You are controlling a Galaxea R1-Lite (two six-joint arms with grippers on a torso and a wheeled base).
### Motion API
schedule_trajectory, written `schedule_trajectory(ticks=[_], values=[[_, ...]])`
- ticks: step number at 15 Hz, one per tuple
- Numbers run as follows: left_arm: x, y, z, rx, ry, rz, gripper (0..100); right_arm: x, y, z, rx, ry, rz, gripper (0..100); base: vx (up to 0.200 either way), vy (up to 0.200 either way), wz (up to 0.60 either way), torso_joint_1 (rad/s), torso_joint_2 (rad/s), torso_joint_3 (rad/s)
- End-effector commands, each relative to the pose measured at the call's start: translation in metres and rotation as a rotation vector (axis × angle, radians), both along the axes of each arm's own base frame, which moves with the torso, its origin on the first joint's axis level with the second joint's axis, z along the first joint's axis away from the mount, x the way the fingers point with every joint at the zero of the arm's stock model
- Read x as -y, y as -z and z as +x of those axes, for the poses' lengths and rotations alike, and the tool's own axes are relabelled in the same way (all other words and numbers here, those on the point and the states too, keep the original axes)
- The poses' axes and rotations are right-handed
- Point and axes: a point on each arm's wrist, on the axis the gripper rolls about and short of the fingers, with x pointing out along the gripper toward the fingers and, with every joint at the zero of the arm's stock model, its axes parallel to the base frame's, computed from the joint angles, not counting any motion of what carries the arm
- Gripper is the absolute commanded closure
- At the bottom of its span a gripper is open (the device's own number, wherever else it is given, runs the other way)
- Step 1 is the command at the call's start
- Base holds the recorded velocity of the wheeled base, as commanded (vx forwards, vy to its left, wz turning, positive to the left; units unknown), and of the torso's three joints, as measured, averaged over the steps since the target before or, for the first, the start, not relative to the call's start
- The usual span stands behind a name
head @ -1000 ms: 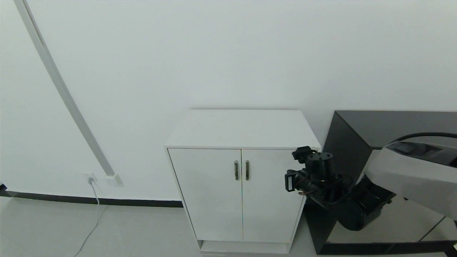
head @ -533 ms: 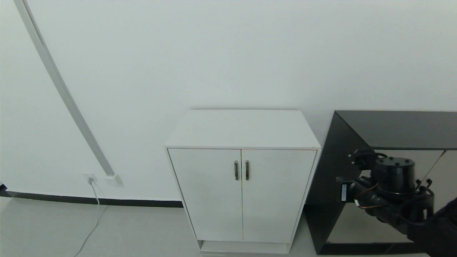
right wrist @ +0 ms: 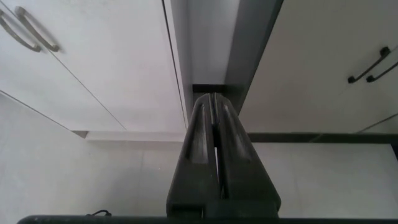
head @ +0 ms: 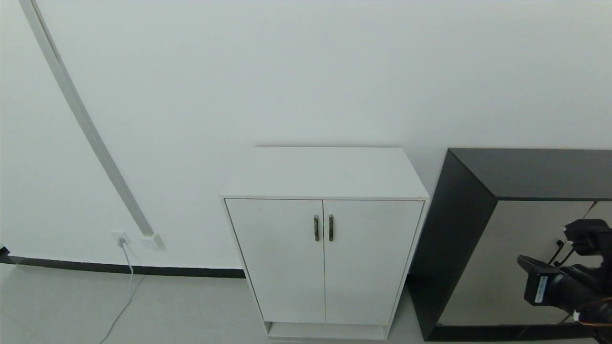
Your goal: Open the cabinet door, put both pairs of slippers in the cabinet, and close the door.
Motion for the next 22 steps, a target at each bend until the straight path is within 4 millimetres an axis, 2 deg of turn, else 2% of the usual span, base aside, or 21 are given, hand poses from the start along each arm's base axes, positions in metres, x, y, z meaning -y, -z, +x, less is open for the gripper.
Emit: schedule_trajectory(ticks=[1,3,5,7,12,18,22], values=[[0.0,0.0,0.0,0.0,-0.001,-0.001,100,0.007,-0.006,-0.024,0.051,-0.001,0.005,100,0.0,0.0,0.0,0.0,0.0,0.0],[0.0,0.0,0.0,0.0,-0.001,-0.001,100,0.011,-0.003,-0.04,0.065,-0.002,0.006,100,0.0,0.0,0.0,0.0,0.0,0.0],[0.0,0.0,0.0,0.0,-0.001,-0.001,100,0.013,-0.005,-0.048,0.065,0.0,0.009,100,0.0,0.0,0.0,0.0,0.0,0.0],[0.0,0.0,0.0,0.0,-0.001,-0.001,100,0.018,-0.004,-0.069,0.03,-0.008,0.001,100,0.0,0.0,0.0,0.0,0.0,0.0],[0.0,0.0,0.0,0.0,-0.001,-0.001,100,0.026,0.004,-0.107,-0.022,-0.073,0.01,100,0.0,0.0,0.0,0.0,0.0,0.0],[0.0,0.0,0.0,0.0,-0.001,-0.001,100,0.03,0.02,-0.137,-0.101,-0.2,0.012,100,0.0,0.0,0.0,0.0,0.0,0.0],[0.0,0.0,0.0,0.0,-0.001,-0.001,100,0.032,0.026,-0.143,-0.134,-0.235,0.001,100,0.0,0.0,0.0,0.0,0.0,0.0]])
